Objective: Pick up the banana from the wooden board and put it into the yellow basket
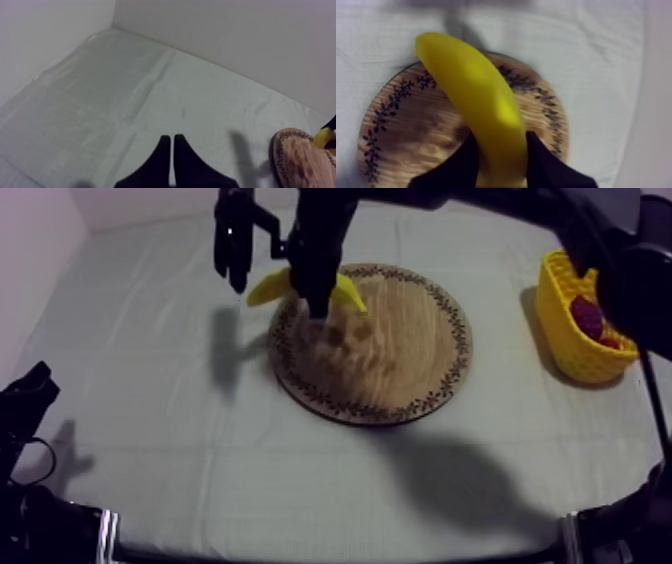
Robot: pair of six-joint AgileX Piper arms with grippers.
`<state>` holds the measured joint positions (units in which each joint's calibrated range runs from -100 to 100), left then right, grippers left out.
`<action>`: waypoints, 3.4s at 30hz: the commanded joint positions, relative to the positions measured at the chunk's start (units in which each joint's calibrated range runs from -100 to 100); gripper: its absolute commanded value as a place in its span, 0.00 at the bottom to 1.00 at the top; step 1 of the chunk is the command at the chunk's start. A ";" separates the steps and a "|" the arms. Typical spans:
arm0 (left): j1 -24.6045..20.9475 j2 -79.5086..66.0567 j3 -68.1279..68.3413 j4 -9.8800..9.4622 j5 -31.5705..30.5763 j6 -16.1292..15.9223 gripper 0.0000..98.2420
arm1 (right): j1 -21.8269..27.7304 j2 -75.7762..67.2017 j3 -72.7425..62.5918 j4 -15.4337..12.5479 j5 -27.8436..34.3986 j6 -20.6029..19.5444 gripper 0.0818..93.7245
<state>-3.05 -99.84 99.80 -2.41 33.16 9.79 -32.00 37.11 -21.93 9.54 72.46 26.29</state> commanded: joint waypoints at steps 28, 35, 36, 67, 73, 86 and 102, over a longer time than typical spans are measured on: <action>-0.02 0.02 -0.02 -0.01 -0.01 0.01 0.00 | 3.68 -18.80 4.13 2.60 12.87 -7.95 0.23; -0.02 0.02 -0.02 -0.01 -0.01 0.01 0.00 | 9.39 -22.64 10.29 3.04 14.36 -9.99 0.23; -0.02 0.02 -0.02 -0.01 -0.01 0.01 0.00 | 10.34 -23.16 11.13 3.18 14.37 -10.23 0.23; -0.02 0.02 -0.02 -0.01 -0.01 0.01 0.00 | 39.53 -33.46 30.42 5.30 13.51 -11.86 0.23; -0.02 0.02 -0.02 -0.01 -0.01 0.01 0.00 | 40.54 -33.84 33.04 5.21 12.98 -11.96 0.23; -0.02 0.02 -0.02 -0.01 -0.01 0.01 0.00 | 39.47 -25.27 39.39 4.15 7.98 -14.19 0.24; -0.02 0.02 -0.02 -0.01 -0.01 0.01 0.00 | 39.75 -15.71 37.15 2.49 5.51 -16.53 0.87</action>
<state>-3.05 -99.84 99.80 -2.41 33.16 9.79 7.73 21.38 15.48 12.10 77.57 9.74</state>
